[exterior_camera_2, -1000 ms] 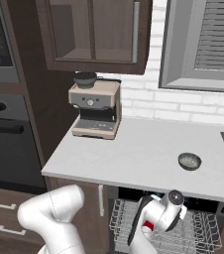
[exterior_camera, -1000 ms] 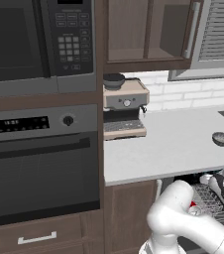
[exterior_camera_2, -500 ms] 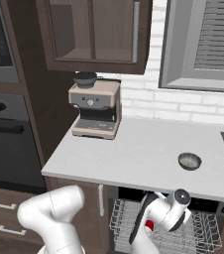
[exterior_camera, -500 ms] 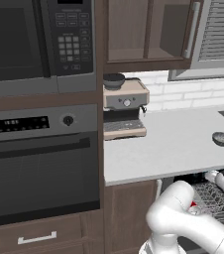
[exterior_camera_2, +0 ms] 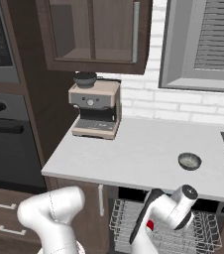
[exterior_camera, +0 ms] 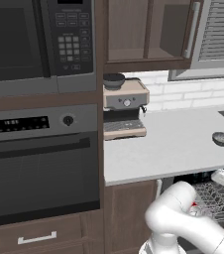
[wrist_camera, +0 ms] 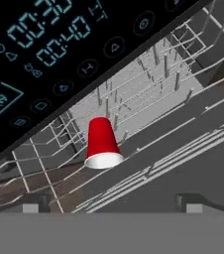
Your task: Pick up the cup and bowl from the counter, place them in the dishwasher, and close the dishwasher door.
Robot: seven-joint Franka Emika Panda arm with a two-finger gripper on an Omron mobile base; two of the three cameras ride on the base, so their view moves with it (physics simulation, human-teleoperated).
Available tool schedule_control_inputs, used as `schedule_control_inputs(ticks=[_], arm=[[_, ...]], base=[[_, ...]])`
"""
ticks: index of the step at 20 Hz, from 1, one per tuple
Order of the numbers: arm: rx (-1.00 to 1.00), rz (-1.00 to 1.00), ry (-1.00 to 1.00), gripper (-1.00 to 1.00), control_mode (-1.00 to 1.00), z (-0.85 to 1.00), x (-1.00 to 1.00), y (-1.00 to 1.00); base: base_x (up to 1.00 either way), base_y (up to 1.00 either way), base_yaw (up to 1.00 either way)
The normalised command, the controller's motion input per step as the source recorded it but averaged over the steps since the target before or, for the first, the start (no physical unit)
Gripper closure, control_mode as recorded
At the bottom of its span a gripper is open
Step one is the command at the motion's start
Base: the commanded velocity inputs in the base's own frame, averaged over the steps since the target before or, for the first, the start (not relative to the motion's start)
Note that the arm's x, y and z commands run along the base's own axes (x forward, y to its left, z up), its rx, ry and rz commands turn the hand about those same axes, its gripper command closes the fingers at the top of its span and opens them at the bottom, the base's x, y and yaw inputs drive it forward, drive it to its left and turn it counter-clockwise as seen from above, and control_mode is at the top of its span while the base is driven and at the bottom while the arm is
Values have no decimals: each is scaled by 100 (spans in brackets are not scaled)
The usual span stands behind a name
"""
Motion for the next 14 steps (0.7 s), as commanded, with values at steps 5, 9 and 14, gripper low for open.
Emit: schedule_control_inputs(ticks=[5, 9, 14], arm=[[9, 0, -32, -100, -100, 39, -29, -10], [0, 0, -18, -100, -100, 95, 7, -21], [0, -5, -5, -100, -100, 100, 7, -24]], base=[[0, 0, 0], [0, 0, 0], [0, 0, 0]])
